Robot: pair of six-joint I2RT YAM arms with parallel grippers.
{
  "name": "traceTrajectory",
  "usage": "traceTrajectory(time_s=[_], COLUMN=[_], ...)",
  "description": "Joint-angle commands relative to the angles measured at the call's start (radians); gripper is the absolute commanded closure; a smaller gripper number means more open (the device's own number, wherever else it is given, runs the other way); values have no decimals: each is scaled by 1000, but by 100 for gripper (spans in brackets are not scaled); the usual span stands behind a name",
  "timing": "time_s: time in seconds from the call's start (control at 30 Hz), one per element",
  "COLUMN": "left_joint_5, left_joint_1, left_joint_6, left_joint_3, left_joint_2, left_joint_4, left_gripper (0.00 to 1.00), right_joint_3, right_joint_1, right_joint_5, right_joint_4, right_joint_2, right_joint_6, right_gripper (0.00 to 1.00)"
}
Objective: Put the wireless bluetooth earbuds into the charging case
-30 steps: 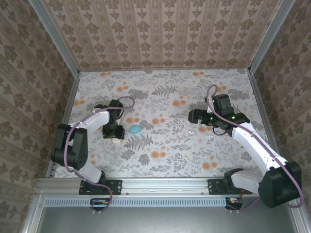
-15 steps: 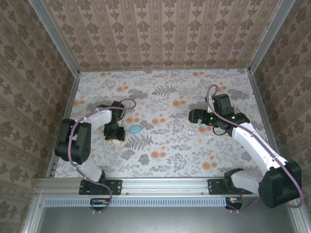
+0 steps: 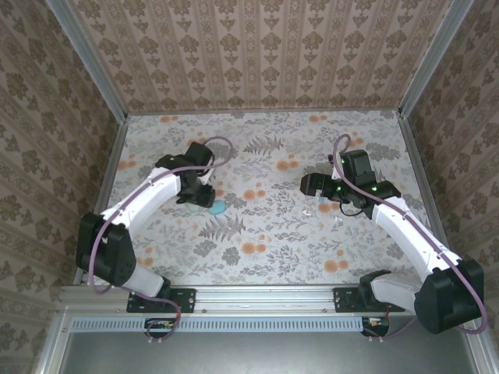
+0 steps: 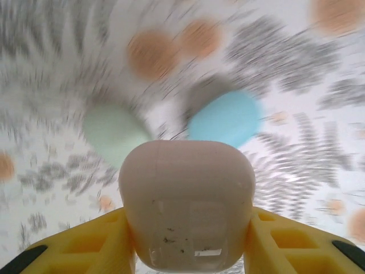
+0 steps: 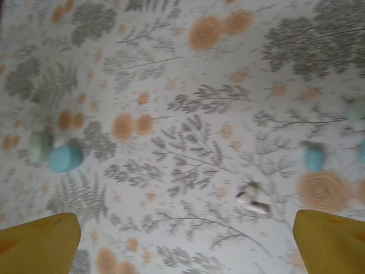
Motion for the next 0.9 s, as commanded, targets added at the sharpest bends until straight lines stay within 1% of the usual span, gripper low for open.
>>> traceTrajectory(time_s=[0.0, 0.07, 0.13, 0.23, 0.3, 0.47, 0.67, 0.87], left_joint_5=[45, 40, 34, 37, 32, 67, 116, 159], left_joint_1=[-106, -174, -227, -284, -308, -335, -344, -344], left_joint_6=[160, 245, 340, 472, 536, 657, 718, 716], left_joint_3=[85, 131, 160, 189, 207, 209, 194, 185], left_joint_2=[-36, -28, -14, 17, 31, 30, 5, -18], left_joint_4=[27, 68, 107, 156, 188, 253, 291, 308], left_gripper=[55, 55, 55, 54, 54, 53, 54, 54], right_joint_3=[41, 74, 106, 134, 146, 152, 128, 112], right_joint_1=[-12, -14, -15, -10, -7, 3, 14, 32], right_joint_5=[-187, -282, -346, -430, -471, -531, -568, -648], right_joint_4=[68, 77, 76, 89, 96, 104, 162, 295], right_joint_2=[9, 31, 51, 65, 68, 74, 94, 136], right_joint_6=[65, 86, 105, 135, 141, 147, 181, 251], right_gripper=[5, 9, 14, 19, 21, 29, 33, 37])
